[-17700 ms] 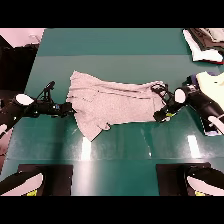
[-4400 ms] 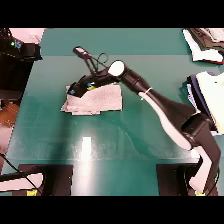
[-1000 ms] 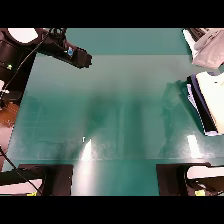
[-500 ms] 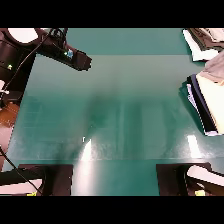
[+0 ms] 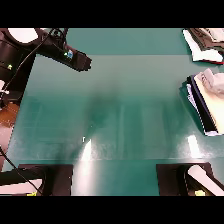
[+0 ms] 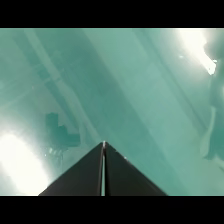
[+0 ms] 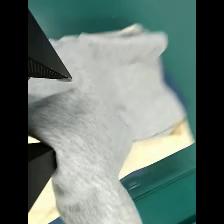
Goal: Fold the shirts.
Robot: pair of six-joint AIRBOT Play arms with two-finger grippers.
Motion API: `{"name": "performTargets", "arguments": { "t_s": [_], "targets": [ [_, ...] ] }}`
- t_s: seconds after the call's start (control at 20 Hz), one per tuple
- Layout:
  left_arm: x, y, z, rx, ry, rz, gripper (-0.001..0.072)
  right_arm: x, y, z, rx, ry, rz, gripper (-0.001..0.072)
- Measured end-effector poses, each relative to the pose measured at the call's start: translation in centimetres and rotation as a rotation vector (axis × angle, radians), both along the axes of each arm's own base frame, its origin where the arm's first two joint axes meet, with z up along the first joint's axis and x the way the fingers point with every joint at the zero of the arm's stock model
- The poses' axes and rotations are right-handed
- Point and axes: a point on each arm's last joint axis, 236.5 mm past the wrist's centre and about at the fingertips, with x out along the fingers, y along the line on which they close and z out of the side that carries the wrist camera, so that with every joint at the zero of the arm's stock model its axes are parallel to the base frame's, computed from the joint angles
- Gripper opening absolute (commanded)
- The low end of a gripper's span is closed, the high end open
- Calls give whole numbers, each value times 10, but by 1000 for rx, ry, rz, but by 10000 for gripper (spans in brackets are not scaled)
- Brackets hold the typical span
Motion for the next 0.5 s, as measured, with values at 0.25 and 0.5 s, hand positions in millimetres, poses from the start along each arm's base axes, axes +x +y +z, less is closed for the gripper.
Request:
{"name": "performTargets", "arguments": {
  "t_s": [0.25,0.5],
  "targets": [
    [0,0,0,0,0,-1,22,-63,-21,-24,3,79,-199,446],
    [0,0,0,1,0,-1,22,-85,-24,-8,-39,46,-292,446]
  ]
}}
